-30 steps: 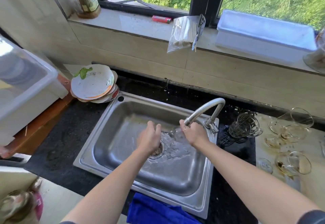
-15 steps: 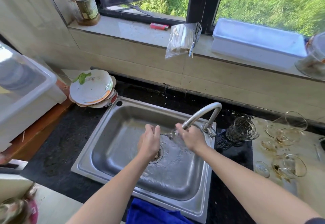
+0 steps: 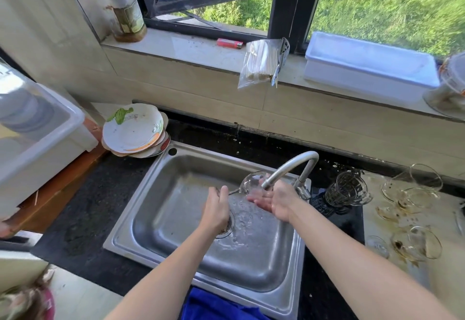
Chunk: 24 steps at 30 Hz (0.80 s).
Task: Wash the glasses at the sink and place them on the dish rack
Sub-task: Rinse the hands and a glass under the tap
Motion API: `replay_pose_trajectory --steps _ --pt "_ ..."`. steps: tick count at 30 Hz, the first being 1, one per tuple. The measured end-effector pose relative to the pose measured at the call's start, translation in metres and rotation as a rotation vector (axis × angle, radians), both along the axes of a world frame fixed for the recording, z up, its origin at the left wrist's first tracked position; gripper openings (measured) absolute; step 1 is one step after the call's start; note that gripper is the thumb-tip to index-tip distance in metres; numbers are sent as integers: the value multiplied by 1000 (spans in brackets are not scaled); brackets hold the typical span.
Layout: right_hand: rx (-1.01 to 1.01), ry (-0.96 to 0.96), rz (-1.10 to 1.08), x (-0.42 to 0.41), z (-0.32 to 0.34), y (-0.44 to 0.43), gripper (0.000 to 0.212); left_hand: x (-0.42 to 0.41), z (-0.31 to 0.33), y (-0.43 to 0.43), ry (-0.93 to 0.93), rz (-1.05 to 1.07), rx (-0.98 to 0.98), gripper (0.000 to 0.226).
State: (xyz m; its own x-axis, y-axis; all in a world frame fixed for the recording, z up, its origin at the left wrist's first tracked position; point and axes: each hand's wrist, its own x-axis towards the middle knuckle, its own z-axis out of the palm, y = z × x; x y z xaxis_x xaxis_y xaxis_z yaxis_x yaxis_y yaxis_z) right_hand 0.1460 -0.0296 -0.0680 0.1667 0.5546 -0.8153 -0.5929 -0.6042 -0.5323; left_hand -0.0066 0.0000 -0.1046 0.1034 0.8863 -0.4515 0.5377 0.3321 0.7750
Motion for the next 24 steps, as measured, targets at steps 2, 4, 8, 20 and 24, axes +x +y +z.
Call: replay_pose_trajectory --steps 2,4,8,20,24 --pt "-7 -87 -120 -6 1 0 35 6 -5 -2 13 20 -69 33" --pt "74 -38 -136 -17 2 -2 27 10 -9 0 -57 149 -215 33" --pt "246 -606 189 -13 -14 -10 54 3 -9 5 -190 187 -668 31" --pt "62 -478 409 24 -27 -18 34 2 -23 8 -205 -37 -702 28" --pt "219 -606 429 19 -27 -35 19 20 -30 6 -489 326 -626 23"
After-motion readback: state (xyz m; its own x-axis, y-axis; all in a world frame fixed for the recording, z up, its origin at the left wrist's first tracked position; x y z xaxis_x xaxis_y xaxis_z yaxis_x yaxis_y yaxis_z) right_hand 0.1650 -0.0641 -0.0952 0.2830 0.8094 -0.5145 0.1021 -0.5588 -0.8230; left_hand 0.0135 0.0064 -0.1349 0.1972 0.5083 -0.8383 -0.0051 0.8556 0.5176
